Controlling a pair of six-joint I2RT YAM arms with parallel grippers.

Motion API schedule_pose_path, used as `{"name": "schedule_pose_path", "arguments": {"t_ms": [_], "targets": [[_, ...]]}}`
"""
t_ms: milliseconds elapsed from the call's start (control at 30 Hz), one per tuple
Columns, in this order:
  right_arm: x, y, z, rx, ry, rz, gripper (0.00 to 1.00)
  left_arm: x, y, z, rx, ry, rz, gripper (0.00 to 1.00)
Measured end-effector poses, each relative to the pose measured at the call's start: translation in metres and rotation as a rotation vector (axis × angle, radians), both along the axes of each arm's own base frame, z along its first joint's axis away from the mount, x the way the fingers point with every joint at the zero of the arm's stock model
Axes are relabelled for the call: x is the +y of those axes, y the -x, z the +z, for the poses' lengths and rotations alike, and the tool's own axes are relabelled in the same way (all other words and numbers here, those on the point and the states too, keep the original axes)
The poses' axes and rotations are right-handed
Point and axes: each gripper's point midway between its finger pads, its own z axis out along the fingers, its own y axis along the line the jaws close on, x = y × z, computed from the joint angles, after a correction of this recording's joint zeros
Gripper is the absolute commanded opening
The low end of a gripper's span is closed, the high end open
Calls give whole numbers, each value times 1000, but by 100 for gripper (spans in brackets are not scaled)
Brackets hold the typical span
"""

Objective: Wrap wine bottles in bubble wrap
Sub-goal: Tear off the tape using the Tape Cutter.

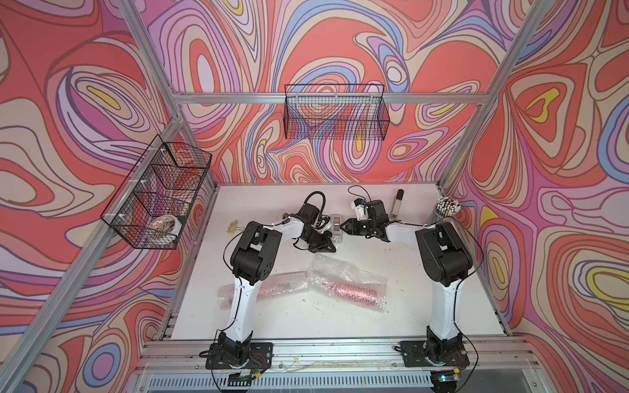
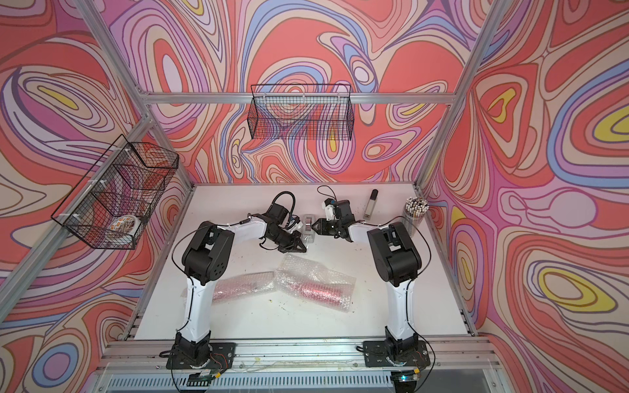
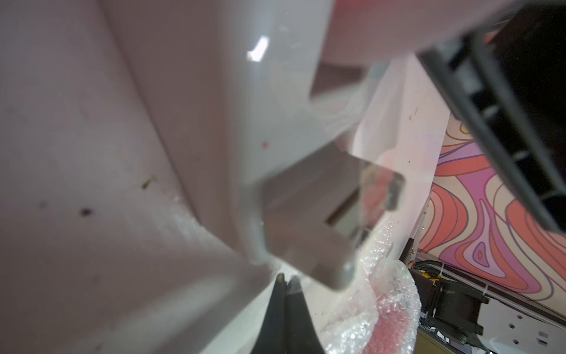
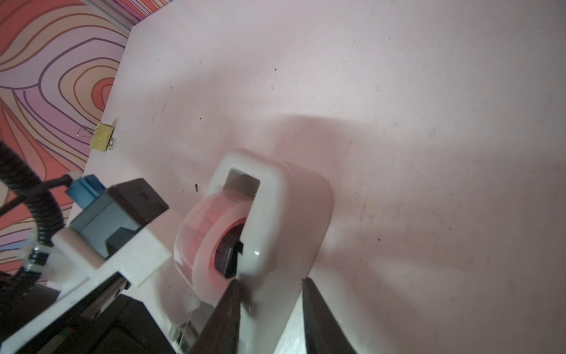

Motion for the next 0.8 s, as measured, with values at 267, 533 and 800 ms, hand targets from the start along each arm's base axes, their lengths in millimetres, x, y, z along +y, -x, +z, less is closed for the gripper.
{"name": "schedule_pose_path", "arguments": {"t_ms": [267,533,800], "targets": [[0,0,0,-6,5,-5,35,0,2,-2,13,-29,-21,0],[-9,9,2,-36,59,19,57,4,8,2,18,-55,-34,0],[-20,58,66,-244,98,155,73,11,10,47,-35,-83,-62,0]]}}
